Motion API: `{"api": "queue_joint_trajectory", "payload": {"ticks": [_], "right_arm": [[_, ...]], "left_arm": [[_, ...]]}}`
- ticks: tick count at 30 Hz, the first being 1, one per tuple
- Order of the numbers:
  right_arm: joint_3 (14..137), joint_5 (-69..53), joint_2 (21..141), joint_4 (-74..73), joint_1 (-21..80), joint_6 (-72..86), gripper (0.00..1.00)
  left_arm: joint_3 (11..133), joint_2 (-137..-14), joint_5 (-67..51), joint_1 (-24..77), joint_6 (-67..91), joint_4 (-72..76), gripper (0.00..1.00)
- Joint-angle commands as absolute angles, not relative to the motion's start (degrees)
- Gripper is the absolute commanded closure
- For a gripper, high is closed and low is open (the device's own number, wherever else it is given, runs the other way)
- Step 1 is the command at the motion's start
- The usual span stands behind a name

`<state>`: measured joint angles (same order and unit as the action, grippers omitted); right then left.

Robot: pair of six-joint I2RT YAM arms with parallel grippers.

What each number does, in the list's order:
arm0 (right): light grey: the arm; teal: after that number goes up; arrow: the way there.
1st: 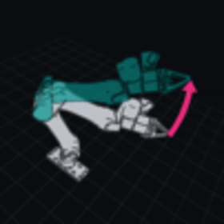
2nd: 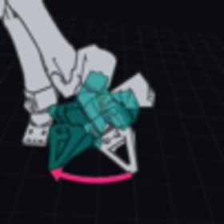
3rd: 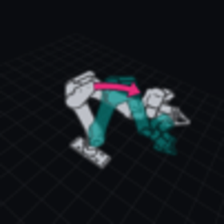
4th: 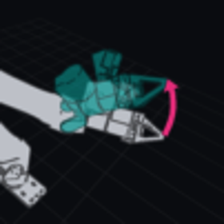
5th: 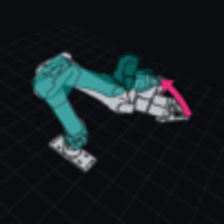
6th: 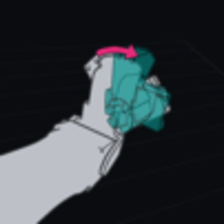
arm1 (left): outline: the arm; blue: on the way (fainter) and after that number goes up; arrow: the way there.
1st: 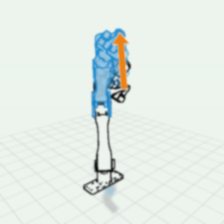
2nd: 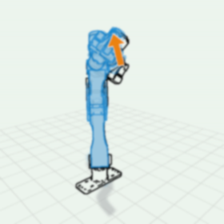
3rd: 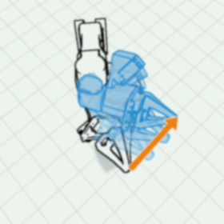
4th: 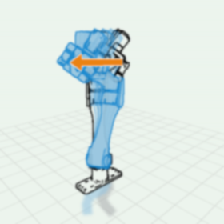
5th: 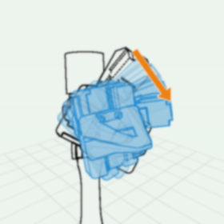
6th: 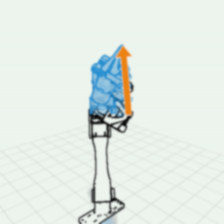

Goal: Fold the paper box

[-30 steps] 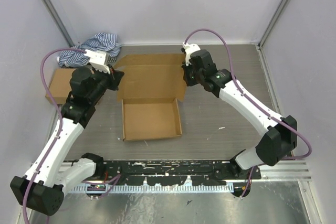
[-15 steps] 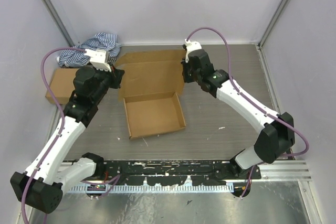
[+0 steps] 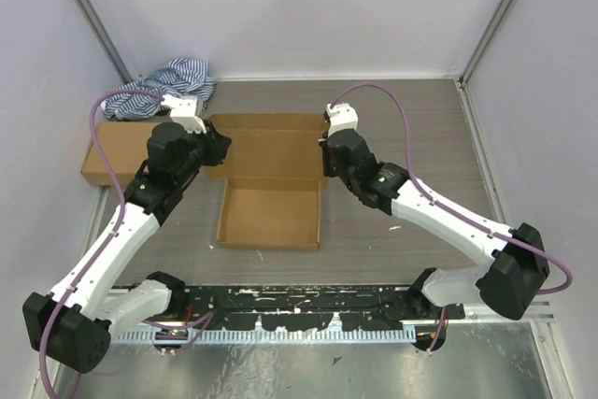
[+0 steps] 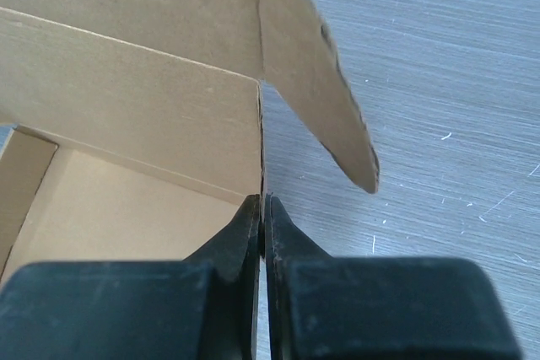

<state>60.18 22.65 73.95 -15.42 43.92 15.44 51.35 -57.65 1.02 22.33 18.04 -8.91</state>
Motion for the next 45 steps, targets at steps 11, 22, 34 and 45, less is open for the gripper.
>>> {"api": "queue_joint_trajectory", "payload": {"ticks": [11, 22, 34, 45], "right_arm": [[52.73, 35.64, 67.55, -1.97, 46.52, -0.54, 0.95], [53.81, 28.91, 65.71, -2.67, 46.49, -4.91, 0.94], [54.03, 27.44, 66.01, -3.7, 46.49, -6.16, 0.95], [54.95, 24.28, 66.53, -4.89, 46.53, -5.89, 0.95]], "left_arm": [[48.81, -50.73, 6.72, 23.29, 13.41, -15.3, 0.44], [60.17, -64.47, 6.7, 23.3, 4.46, -19.98, 0.39], [63.97, -69.43, 11.39, 23.29, -0.02, -21.33, 0.4], [62.27, -68.39, 10.31, 23.2, -6.2, -17.54, 0.39]]}}
